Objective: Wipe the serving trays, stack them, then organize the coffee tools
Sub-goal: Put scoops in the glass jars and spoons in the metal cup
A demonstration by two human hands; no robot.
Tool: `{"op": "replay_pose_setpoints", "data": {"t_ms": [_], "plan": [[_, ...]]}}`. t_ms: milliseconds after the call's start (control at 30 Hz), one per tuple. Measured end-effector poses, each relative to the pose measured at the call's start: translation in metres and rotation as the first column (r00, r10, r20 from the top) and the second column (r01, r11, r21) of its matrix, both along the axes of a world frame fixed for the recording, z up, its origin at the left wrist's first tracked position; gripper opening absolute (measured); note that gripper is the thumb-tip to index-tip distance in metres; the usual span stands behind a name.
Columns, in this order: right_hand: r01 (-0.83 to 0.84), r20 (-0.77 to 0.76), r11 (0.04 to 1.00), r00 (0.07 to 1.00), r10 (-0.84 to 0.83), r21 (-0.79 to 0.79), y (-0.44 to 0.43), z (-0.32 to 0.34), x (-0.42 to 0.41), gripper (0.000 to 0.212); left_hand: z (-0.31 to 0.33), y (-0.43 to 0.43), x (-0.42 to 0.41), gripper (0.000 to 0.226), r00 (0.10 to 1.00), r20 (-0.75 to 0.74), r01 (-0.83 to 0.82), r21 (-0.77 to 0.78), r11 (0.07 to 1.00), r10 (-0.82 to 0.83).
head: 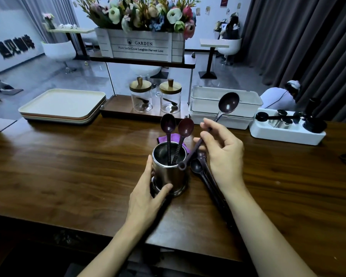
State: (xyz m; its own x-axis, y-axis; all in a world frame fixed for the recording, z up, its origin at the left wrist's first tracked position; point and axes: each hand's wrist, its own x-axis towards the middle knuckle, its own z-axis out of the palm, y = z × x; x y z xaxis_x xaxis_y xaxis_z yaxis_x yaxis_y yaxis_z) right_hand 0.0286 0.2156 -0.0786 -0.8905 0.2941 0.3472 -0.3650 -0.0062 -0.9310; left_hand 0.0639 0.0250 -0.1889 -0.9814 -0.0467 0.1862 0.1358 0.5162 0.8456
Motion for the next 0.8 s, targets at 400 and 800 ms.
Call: {"op": "replay_pose_setpoints", "data": {"t_ms": [400,800], "plan": [[0.198,-0.09,0.817,0.98,-0.178,0.541,-0.008,-0.018,0.005,0.029,-0.001,-0.001,0.0,0.101,1.0,0.006,-0.003,0.0,1.0,0.003],[-0.115,0.157,0.651,0.988,-0.006,0.75,-0.007,-0.016,0.014,0.036,-0.003,-0.002,0.0,0.098,1.0,0.0,0.004,0.008,1.0,-0.004]]}}
